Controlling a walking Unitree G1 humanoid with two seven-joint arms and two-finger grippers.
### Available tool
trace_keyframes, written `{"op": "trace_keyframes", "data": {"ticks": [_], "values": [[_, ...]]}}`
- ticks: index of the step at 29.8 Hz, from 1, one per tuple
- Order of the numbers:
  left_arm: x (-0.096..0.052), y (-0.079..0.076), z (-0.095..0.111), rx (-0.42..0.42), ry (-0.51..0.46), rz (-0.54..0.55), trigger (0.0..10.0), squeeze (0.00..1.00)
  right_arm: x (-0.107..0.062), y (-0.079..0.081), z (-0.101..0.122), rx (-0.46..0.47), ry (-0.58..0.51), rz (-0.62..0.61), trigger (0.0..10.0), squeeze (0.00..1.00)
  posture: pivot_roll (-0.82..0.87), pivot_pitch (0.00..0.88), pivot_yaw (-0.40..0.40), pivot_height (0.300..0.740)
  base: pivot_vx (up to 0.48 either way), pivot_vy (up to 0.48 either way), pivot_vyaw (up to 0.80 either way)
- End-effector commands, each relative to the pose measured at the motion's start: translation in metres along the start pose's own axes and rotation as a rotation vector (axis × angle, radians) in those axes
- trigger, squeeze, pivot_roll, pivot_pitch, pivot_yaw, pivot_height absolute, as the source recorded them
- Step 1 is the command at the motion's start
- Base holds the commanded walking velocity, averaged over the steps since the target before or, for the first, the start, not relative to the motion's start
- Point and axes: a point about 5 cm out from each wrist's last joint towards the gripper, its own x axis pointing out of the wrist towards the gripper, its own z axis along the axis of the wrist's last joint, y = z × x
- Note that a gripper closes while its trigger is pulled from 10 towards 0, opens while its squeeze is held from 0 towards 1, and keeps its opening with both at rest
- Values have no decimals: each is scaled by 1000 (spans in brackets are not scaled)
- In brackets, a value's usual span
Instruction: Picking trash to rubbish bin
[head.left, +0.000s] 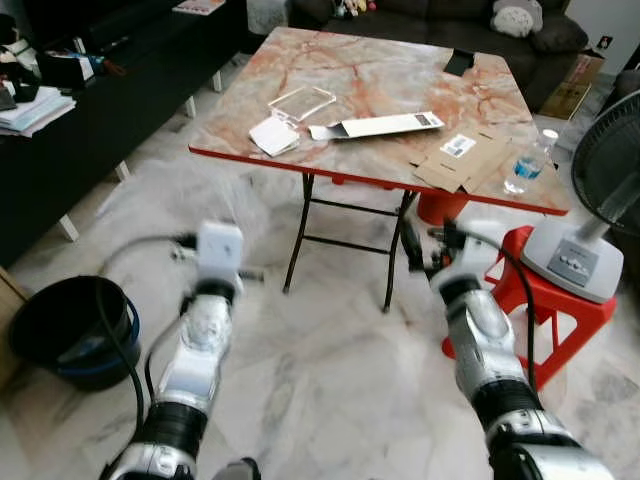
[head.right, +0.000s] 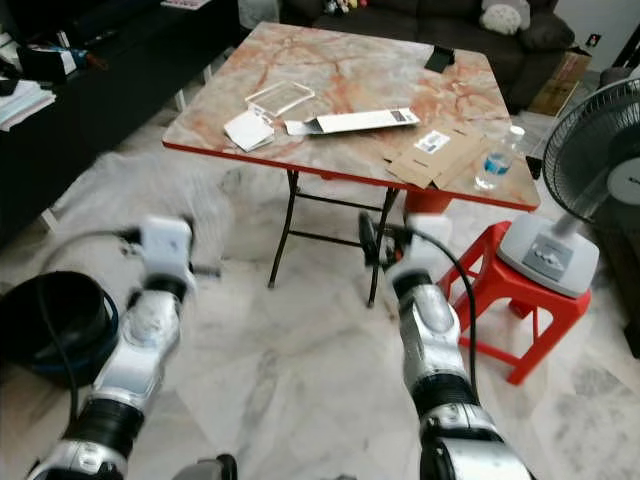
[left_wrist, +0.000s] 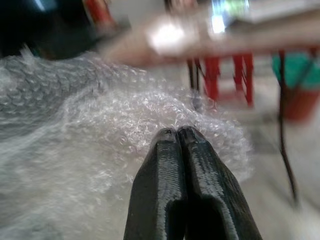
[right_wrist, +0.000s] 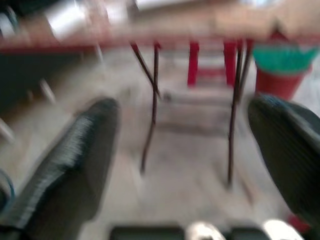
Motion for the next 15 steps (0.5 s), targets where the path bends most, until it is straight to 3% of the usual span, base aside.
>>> {"op": "trace_keyframes", "data": {"ticks": [1, 2, 4, 5, 6, 9, 13, 15], "values": [[-17, -2, -40, -29, 166, -21, 10000, 0, -15, -21, -24, -20, 128, -87, 10000, 0, 30, 164, -125, 740, 0, 0, 0], [-17, -2, -40, -29, 166, -21, 10000, 0, -15, -21, -24, -20, 128, -87, 10000, 0, 30, 164, -125, 740, 0, 0, 0], [-32, -1, -67, -14, 288, -32, 10000, 0, -29, -34, -41, -12, 215, -148, 10000, 0, 28, 166, -126, 740, 0, 0, 0], [-32, -1, -67, -14, 288, -32, 10000, 0, -29, -34, -41, -12, 215, -148, 10000, 0, 28, 166, -126, 740, 0, 0, 0], [-47, 1, -88, -22, 398, -29, 10000, 0, -40, -43, -54, -10, 287, -190, 10000, 0, 26, 169, -129, 740, 0, 0, 0], [-72, 3, -118, -34, 568, -17, 10000, 0, -56, -52, -73, 4, 387, -253, 10000, 0, 22, 170, -131, 740, 0, 0, 0], [-87, 3, -130, -30, 635, -8, 10000, 0, -65, -55, -82, 3, 440, -278, 10000, 0, 19, 171, -139, 740, 0, 0, 0], [-103, 2, -143, -54, 708, 16, 10000, 0, -77, -57, -95, 12, 506, -304, 10000, 0, 23, 173, -148, 740, 0, 0, 0]]}}
